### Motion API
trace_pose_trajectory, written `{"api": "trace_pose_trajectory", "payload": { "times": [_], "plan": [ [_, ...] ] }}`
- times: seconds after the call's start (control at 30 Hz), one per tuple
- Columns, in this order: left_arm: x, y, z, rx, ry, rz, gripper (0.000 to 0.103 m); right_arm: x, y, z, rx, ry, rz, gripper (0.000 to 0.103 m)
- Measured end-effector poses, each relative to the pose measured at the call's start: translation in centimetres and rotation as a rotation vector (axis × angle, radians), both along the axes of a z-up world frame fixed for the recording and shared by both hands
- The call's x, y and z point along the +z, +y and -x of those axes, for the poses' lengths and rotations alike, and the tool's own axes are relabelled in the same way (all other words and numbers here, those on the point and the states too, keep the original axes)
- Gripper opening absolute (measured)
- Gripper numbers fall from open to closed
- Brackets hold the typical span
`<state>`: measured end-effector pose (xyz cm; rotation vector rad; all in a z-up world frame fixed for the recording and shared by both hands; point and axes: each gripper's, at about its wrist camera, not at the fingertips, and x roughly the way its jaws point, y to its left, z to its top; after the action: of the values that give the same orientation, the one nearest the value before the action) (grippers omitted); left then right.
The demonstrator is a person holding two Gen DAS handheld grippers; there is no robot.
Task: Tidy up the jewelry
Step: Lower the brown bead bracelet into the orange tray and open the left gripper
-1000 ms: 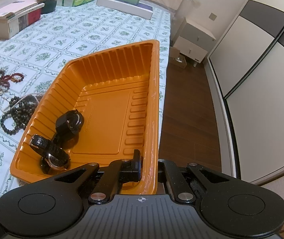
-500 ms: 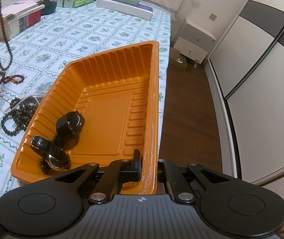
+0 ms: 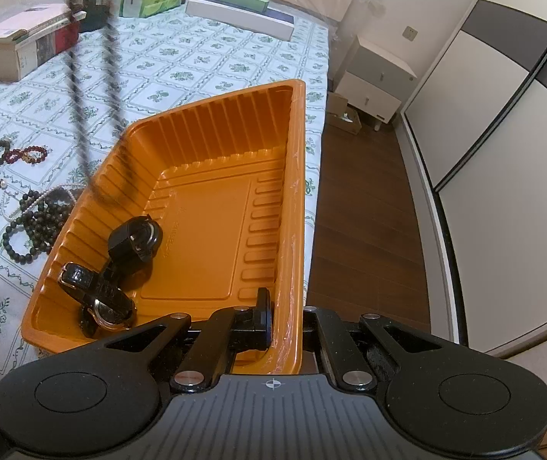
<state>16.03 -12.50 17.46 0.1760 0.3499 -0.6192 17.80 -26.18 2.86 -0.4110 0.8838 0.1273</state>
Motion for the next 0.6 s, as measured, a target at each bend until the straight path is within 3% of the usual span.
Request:
{"api": "trace_pose_trajectory", "payload": {
  "times": [0.17,0.33,0.6],
  "plan": [
    [-4.2,-3.7,-1.0,-0.064,0.112,-0.04,0.006,0.0,0.0,0.0,0.002,-0.002,-0.003,0.004],
    [-8.5,-4.8,-3.2,-0.076,0.226,-0.071,0.006,0.0,-0.1,0.1,0.004,-0.002,-0.006,0.004],
    [-11.7,-4.5,-5.3,-0.059,0.322,-0.077,0.006,-0.1,-0.3,0.0,0.002,0.0,-0.011,0.004]
  ]
}}
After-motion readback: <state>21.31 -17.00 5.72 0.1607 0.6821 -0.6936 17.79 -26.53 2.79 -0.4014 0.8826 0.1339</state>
